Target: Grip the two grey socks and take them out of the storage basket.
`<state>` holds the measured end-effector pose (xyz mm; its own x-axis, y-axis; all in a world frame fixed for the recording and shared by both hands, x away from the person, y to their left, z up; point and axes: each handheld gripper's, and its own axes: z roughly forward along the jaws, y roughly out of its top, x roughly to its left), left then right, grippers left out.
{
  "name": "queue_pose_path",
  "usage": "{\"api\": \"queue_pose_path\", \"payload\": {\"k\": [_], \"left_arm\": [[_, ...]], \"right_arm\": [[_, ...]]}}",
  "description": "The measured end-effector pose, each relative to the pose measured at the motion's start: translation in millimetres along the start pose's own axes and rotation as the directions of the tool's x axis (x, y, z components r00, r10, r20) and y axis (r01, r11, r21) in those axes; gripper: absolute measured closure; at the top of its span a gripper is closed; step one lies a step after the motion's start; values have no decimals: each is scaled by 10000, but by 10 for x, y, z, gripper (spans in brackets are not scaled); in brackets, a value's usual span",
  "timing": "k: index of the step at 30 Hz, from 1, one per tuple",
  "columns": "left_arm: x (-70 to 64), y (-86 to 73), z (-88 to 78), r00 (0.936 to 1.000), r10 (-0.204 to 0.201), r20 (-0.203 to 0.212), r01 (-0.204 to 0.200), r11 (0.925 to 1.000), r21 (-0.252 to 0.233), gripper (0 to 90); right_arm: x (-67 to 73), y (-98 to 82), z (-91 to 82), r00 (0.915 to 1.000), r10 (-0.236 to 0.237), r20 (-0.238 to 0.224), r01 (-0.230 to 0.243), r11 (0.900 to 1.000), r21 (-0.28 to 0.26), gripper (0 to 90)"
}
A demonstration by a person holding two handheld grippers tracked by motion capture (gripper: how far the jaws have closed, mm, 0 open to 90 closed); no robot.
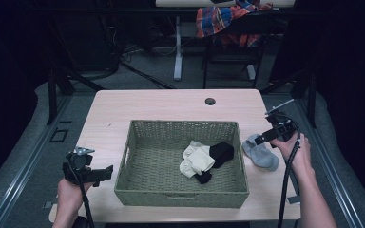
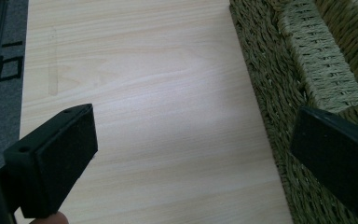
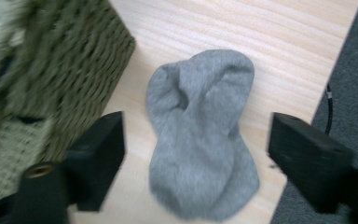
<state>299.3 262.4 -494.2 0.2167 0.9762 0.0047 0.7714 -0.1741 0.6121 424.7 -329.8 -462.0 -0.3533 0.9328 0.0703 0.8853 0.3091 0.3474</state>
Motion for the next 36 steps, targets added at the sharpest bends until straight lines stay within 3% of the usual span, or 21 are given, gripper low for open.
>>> {"api": "queue_pose_path", "payload": {"k": [8, 17, 20, 27, 36], "left_arm": [[-10, -1, -14, 10000, -11, 10, 11, 10000, -75, 10], [-6, -5, -20, 10000, -95, -8, 94, 9999, -109, 10], [-5, -4, -20, 9999, -115, 4, 115, 9999, -92, 10], [-12, 2, -13, 10000, -79, -14, 78, 9999, -82, 9], [-25, 14, -4, 10000, -28, -40, 28, 10000, -24, 9]], "right_arm": [[188, -399, -312, 9991, -419, 35, 421, 9953, -875, 110], [305, -788, -389, 9992, -390, -123, 372, 9923, -1185, 59], [328, -848, -402, 9993, -354, 95, 364, 9908, -1303, 0], [421, -1042, -390, 9985, -542, -16, 535, 9896, -1334, 0], [389, -1042, -326, 9977, -654, 186, 670, 9919, -1081, 0]]}}
